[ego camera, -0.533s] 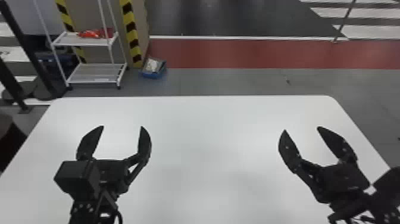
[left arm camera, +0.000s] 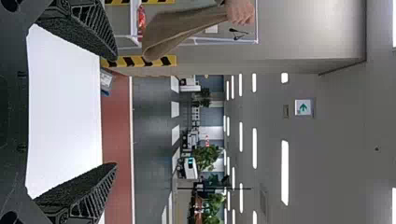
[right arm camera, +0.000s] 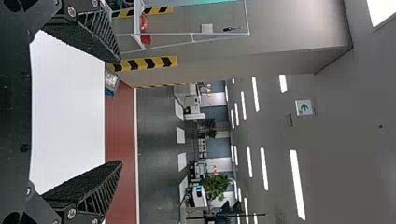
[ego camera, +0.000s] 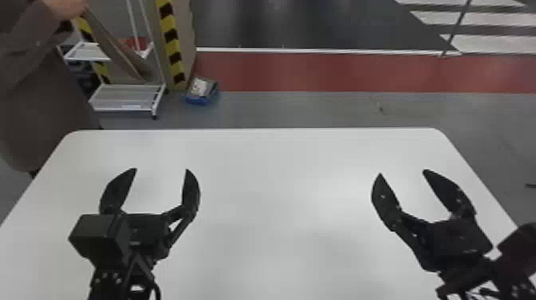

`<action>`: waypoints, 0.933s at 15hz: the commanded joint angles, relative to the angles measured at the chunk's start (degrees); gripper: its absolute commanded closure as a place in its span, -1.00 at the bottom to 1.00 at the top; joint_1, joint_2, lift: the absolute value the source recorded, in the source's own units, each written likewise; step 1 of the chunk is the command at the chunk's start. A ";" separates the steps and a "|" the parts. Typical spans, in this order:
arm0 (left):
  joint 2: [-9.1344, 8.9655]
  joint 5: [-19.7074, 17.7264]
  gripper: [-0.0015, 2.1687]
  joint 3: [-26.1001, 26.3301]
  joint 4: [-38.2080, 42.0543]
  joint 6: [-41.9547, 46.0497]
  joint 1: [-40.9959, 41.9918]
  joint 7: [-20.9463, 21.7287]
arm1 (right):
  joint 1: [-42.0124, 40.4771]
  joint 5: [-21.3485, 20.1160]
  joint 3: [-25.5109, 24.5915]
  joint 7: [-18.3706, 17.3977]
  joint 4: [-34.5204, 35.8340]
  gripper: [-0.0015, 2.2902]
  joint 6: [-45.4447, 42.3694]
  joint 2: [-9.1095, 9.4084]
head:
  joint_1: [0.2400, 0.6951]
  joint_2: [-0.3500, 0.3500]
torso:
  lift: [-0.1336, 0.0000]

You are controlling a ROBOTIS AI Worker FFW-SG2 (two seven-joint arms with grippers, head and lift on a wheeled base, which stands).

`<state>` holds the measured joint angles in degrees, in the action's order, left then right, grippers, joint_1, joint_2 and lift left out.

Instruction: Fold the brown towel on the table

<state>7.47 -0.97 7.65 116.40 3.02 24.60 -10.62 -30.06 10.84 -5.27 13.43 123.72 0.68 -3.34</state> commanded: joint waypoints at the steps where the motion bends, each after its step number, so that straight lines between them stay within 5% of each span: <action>1: 0.00 0.00 -0.93 0.00 -0.03 0.01 0.01 -0.01 | 0.00 -0.03 0.00 0.02 0.03 -0.89 -0.02 0.00 | 1.00 -0.08 | -0.78; 14: 0.00 -0.09 -0.93 -0.27 -0.03 1.06 0.63 -0.10 | -0.09 -0.20 0.00 0.02 0.03 -0.89 -0.02 0.09 | 1.00 -0.08 | -0.78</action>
<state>7.47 -1.05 7.48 116.37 3.75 25.06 -10.72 -30.14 10.72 -5.27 13.45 123.75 0.66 -3.25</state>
